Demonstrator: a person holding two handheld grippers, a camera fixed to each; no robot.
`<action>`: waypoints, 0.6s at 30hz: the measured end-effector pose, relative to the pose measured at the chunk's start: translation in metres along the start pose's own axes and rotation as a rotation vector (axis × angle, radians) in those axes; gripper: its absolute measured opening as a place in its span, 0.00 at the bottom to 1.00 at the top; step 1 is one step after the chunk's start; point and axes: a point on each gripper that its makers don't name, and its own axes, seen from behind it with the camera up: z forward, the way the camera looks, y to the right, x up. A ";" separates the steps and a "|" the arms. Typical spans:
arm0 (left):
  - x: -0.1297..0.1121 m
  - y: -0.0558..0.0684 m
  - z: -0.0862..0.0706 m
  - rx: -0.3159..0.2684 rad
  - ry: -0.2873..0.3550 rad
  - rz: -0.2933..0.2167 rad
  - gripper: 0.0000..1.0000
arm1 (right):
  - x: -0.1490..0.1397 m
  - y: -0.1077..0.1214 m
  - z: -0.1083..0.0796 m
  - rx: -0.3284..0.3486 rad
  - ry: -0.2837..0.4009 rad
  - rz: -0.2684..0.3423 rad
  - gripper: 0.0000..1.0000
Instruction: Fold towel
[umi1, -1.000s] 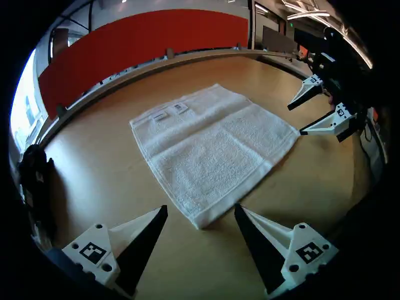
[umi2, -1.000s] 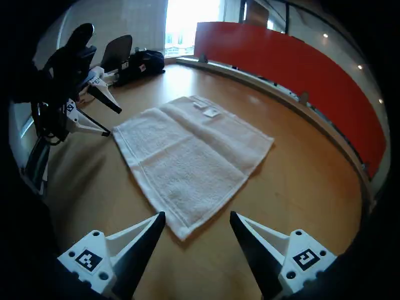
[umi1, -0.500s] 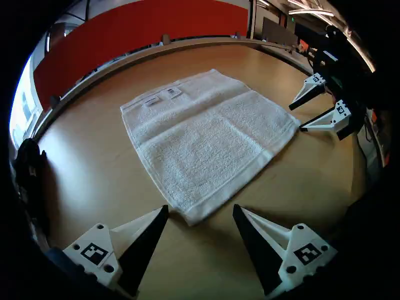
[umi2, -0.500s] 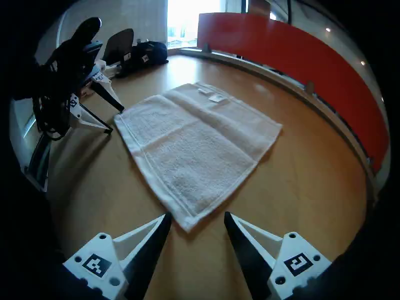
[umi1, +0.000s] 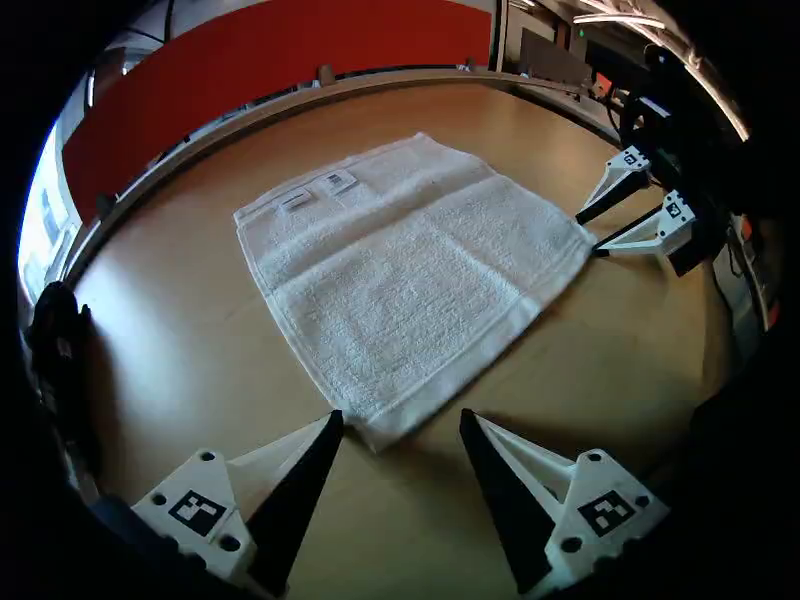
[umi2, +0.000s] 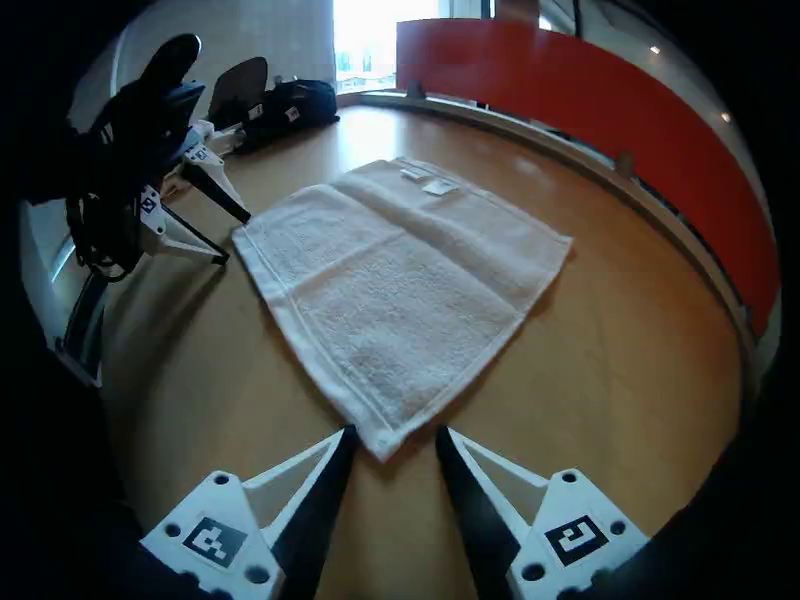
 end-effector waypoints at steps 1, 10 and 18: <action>0.000 0.000 0.000 0.000 -0.002 0.000 0.84 | 0.000 0.001 0.000 -0.001 -0.002 0.002 0.50; 0.000 0.001 0.000 0.004 -0.016 -0.009 0.79 | -0.001 0.005 -0.001 -0.002 -0.011 0.012 0.24; 0.001 0.001 0.001 0.009 -0.016 -0.016 0.50 | -0.003 0.005 -0.002 0.003 -0.012 0.014 0.22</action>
